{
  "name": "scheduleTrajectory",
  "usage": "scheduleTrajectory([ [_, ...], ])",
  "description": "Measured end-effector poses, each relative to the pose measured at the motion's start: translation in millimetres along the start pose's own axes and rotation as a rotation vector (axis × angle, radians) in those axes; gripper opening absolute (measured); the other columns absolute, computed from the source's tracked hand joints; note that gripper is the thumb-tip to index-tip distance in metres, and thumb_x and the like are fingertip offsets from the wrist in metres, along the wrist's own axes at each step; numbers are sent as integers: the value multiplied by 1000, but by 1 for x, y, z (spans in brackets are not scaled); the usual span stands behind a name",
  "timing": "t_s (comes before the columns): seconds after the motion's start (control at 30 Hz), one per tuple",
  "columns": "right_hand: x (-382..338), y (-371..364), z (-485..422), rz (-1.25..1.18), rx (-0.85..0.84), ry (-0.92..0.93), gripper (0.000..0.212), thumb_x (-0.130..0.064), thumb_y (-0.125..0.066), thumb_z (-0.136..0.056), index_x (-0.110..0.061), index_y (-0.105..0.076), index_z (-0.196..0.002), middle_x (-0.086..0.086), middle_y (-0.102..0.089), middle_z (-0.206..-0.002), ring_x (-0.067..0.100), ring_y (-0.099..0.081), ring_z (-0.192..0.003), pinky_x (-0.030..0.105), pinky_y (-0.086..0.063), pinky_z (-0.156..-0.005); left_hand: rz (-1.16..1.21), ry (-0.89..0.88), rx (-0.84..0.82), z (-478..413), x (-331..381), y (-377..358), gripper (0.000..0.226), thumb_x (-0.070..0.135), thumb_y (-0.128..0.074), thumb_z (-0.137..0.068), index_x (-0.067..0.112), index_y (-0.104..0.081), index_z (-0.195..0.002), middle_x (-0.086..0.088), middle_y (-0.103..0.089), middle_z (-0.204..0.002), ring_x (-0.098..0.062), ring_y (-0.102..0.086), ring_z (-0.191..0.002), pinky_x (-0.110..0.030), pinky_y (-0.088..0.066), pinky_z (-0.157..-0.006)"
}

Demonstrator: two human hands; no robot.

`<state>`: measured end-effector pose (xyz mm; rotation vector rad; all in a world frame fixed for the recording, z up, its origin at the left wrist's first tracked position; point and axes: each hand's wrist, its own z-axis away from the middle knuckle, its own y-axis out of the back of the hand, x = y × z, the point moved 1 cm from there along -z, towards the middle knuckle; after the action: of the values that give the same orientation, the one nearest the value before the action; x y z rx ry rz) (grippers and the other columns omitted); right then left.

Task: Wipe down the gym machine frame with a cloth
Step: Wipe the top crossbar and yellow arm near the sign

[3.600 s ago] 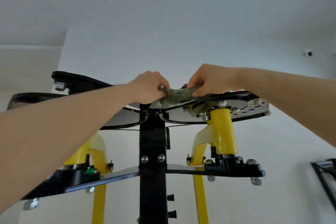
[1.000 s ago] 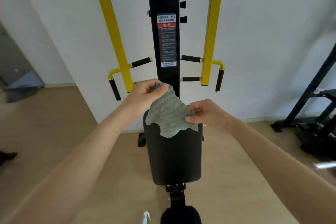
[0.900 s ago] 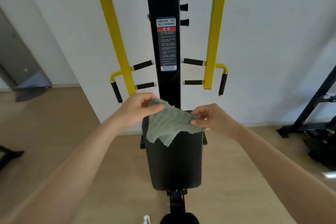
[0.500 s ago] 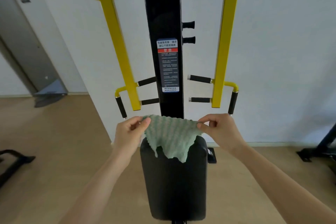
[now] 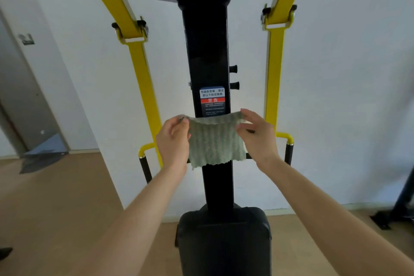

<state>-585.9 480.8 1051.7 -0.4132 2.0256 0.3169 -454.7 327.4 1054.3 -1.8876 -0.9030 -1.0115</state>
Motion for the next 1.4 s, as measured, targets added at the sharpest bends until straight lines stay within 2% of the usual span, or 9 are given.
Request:
scheduleTrajectory([
  [0.2, 0, -33, -14, -21, -116, 136, 80, 0, -61, -94, -41, -25, -153, -56, -43, -118, -14, -51, -119, 9, -52, -83, -76, -191, -175, -21, -7, -24, 28, 11, -66, -96, 26, -53, -116, 11, -64, -123, 1, -61, -118, -19, -53, -97],
  [0.37, 14, -49, -13, -151, -22, 217, 56, 5, -57, -93, -30, -33, -130, -15, -57, -131, 8, -62, -119, 24, -59, -82, -143, -279, -239, -20, -26, -34, 50, 9, -72, -92, 24, -49, -133, 9, -58, -136, 1, -54, -129, -23, -51, -102],
  [0.5, 3, -58, -24, -40, 16, 250, 47, -5, -64, -95, -29, -46, -132, -43, -51, -115, -8, -56, -114, 14, -56, -83, -165, -337, -177, -28, -19, -44, 58, 12, -74, -91, 26, -48, -141, 19, -58, -136, 3, -54, -127, -19, -51, -100],
  [0.6, -12, -59, -38, -27, 11, 288, 46, -9, -62, -97, -31, -46, -134, -48, -49, -113, -13, -53, -113, 11, -53, -85, -188, -385, -138, -39, -3, -50, 51, 16, -73, -93, 28, -52, -137, 24, -60, -130, 4, -58, -122, -24, -54, -99],
  [0.77, -49, -57, -68, -11, 39, 364, 51, -6, -59, -97, -28, -41, -139, -50, -45, -114, -20, -49, -112, 1, -45, -81, -220, -474, -61, -63, 35, -65, 40, 21, -72, -94, 18, -61, -132, 10, -68, -123, -5, -65, -114, -37, -59, -93],
  [0.97, -90, -49, -108, -132, 71, 381, 56, -2, -62, -95, -22, -44, -143, -9, -55, -140, 8, -51, -133, 37, -47, -111, -347, -570, -19, -93, 83, -84, 42, 36, -71, -93, 23, -64, -133, 10, -69, -120, -15, -58, -116, -32, -51, -91],
  [1.07, -108, -45, -121, -122, 77, 399, 54, 0, -63, -93, -19, -47, -142, -7, -56, -139, 13, -53, -132, 40, -47, -111, -303, -599, -57, -101, 99, -88, 43, 29, -73, -92, 20, -64, -133, 10, -71, -118, -12, -64, -110, -37, -56, -91],
  [1.3, -154, -45, -143, -125, 131, 439, 49, -4, -67, -91, -21, -52, -135, -7, -62, -135, 14, -59, -126, 43, -50, -107, -165, -634, -152, -121, 138, -102, 42, 19, -77, -87, 20, -65, -127, 19, -70, -113, 2, -66, -109, -18, -55, -91],
  [1.4, -158, -48, -145, -125, 134, 438, 44, -5, -68, -90, -18, -55, -131, -7, -66, -129, 12, -60, -123, 45, -51, -105, -158, -615, -171, -125, 141, -106, 39, 19, -78, -86, 15, -66, -122, 13, -72, -111, 2, -65, -107, -21, -56, -91],
])
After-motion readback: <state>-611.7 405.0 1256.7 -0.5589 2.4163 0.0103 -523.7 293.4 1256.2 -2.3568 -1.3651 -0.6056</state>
